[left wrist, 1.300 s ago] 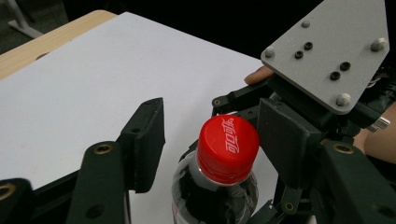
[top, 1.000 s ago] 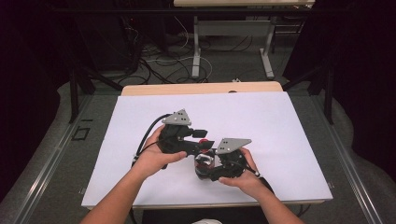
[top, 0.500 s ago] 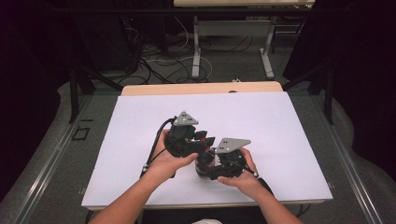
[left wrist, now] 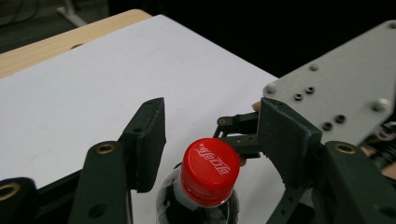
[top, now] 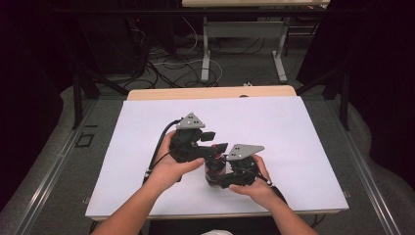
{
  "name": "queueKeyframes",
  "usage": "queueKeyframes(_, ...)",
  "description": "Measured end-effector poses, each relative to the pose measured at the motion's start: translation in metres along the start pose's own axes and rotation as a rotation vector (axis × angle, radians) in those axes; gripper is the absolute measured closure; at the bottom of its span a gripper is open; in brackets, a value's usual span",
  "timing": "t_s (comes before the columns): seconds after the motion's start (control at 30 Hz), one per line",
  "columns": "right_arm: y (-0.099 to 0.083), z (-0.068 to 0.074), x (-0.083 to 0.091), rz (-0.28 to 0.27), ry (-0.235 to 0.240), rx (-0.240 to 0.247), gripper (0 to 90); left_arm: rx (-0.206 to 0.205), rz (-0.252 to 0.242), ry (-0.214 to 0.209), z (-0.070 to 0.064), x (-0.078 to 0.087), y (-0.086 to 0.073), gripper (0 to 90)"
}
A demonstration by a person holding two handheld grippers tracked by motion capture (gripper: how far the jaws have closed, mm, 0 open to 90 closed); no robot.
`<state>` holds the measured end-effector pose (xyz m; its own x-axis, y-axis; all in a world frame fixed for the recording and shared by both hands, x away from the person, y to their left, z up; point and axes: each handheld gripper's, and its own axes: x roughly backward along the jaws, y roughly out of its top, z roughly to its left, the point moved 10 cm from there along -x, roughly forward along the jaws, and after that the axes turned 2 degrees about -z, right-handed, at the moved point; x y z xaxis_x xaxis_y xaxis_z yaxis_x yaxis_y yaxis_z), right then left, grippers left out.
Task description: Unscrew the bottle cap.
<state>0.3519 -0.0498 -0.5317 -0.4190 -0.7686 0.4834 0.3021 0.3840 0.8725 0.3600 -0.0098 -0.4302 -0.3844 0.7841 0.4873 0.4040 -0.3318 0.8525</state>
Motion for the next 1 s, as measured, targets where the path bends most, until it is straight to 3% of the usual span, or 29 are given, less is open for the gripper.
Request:
queueKeyframes(0.2,0.002,0.001,0.000,-0.015,0.008,0.007,29.8,-0.071,0.053,-0.095,0.006,0.004,-0.011,38.9)
queueKeyframes(0.5,0.001,0.003,0.000,-0.005,0.018,0.027,29.8,-0.117,0.035,-0.146,0.012,0.000,-0.018,41.4)
queueKeyframes(0.67,0.001,0.004,0.000,-0.006,0.023,0.030,29.8,-0.115,0.018,-0.162,0.010,-0.003,-0.016,46.0)
queueKeyframes(0.77,0.002,0.003,0.000,-0.016,0.016,0.026,29.8,-0.113,0.025,-0.161,0.005,-0.004,-0.017,52.7)
queueKeyframes(0.87,0.001,0.003,0.000,-0.010,0.011,0.023,29.8,-0.114,0.026,-0.135,0.001,-0.007,-0.016,60.1)
queueKeyframes(0.9,0.001,0.003,-0.001,-0.009,0.012,0.020,29.8,-0.117,0.034,-0.121,0.001,-0.008,-0.016,60.8)
queueKeyframes(1.0,0.001,0.002,-0.001,-0.009,0.006,0.015,29.8,-0.075,0.037,-0.047,-0.001,-0.010,-0.015,61.2)
